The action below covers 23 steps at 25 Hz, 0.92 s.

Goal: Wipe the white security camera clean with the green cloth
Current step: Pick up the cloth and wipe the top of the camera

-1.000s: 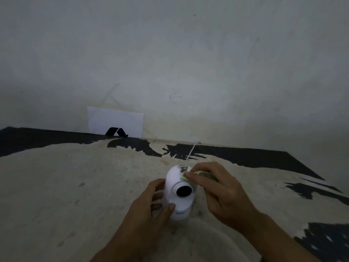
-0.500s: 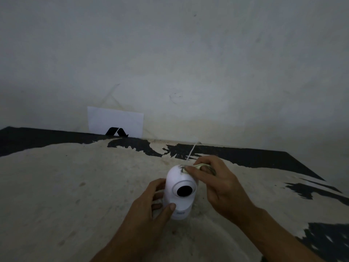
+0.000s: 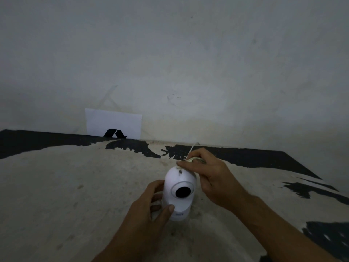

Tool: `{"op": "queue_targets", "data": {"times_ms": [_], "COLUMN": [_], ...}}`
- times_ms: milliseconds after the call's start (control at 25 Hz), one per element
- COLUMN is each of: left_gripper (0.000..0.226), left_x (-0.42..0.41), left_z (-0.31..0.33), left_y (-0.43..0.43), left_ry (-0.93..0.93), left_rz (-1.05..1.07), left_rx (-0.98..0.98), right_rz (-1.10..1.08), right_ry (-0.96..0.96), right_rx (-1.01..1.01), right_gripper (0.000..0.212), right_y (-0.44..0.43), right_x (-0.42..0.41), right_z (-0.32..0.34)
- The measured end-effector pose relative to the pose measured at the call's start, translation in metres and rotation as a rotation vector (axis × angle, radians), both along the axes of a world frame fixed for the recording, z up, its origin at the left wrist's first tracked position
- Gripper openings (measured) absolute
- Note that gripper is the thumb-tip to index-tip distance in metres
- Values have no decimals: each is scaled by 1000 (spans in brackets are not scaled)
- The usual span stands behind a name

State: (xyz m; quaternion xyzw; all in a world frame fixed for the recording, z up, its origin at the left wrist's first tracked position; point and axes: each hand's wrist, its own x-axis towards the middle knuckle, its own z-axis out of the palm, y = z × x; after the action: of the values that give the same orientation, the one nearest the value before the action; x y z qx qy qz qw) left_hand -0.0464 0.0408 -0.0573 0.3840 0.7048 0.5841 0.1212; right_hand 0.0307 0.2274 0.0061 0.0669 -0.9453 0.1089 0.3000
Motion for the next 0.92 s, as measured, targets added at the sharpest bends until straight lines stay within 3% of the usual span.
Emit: {"op": "queue_targets", "data": {"times_ms": [160,360,600,760,920], "left_gripper": [50,49,48,47,56], "left_x": [0,-2,-1,0,1], "left_z": [-1,-3,-1,1,1], "left_y": [0,1,2,1,1], "left_ry": [11,8,20,24,5], "left_rz": [5,-1,12,15,24], "left_rx": [12,16,-11,-12,-8], "right_rz": [-103,-40,-80,20,1], "right_ry": [-94,48,-134,-70,-149], "right_rx": [-20,-48,45,-13,42], "right_gripper": [49,39,45,40,43], "right_y": [16,-2,8,-2,6], "right_x": [-4,6,-10,-9,-11], "right_z": [-4,2,13,24,21]}}
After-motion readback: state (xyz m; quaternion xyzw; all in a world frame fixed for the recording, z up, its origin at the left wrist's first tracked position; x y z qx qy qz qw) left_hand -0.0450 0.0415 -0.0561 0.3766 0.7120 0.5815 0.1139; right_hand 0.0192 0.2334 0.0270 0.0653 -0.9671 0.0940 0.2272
